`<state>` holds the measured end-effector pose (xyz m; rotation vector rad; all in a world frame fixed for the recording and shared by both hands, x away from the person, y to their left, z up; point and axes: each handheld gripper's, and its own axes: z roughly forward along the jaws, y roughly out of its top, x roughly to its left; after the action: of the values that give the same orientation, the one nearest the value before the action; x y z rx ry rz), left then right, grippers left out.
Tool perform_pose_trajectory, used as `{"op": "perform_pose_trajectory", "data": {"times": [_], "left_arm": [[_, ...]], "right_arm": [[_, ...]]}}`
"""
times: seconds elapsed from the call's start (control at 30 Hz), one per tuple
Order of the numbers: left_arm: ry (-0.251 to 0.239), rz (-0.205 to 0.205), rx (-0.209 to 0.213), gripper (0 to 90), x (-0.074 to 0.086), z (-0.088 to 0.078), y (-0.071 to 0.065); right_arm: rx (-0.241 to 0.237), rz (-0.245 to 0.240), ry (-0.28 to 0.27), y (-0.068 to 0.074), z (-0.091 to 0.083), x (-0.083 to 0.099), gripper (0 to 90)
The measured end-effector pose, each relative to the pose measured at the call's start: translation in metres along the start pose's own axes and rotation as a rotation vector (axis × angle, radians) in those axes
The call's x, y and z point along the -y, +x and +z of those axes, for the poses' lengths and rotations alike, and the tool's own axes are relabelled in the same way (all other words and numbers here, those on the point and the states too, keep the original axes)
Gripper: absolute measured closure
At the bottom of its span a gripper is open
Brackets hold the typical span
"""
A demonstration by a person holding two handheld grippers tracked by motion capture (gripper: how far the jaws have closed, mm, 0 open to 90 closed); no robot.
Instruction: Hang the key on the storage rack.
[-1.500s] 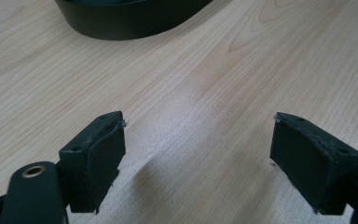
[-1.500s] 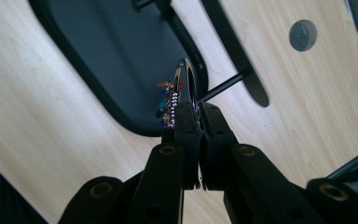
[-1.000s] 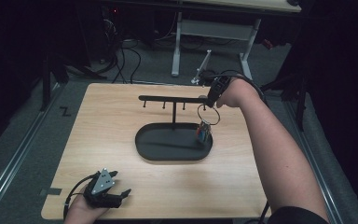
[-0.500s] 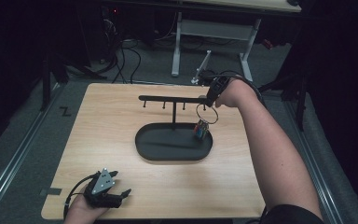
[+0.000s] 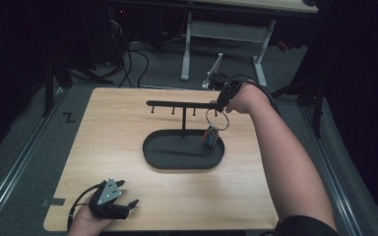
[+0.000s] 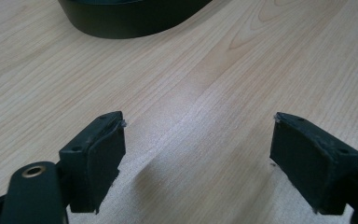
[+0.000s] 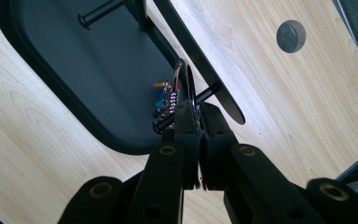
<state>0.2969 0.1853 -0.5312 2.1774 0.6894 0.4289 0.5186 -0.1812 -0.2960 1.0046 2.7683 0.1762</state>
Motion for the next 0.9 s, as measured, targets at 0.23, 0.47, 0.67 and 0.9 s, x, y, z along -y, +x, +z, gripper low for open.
{"op": "perform_pose_trajectory", "data": {"times": [0.23, 0.47, 0.67, 0.9], "left_arm": [[0.001, -0.001, -0.001, 18.4, 0.0, 0.0, 0.001], [-0.001, 0.002, -0.001, 18.4, 0.0, 0.0, 0.0], [-0.001, 0.007, 0.0, 18.5, -0.001, 0.0, -0.001], [0.003, 0.016, 0.01, 18.5, -0.002, 0.002, -0.004]], "right_arm": [[-0.001, 0.005, -0.003, 0.001, 0.002, -0.004, 86.8], [0.017, 0.019, -0.05, 0.004, -0.008, -0.003, 81.6], [0.036, 0.04, -0.094, 0.008, -0.014, 0.004, 71.5], [0.045, 0.076, -0.131, 0.015, -0.01, 0.019, 59.1]]}}
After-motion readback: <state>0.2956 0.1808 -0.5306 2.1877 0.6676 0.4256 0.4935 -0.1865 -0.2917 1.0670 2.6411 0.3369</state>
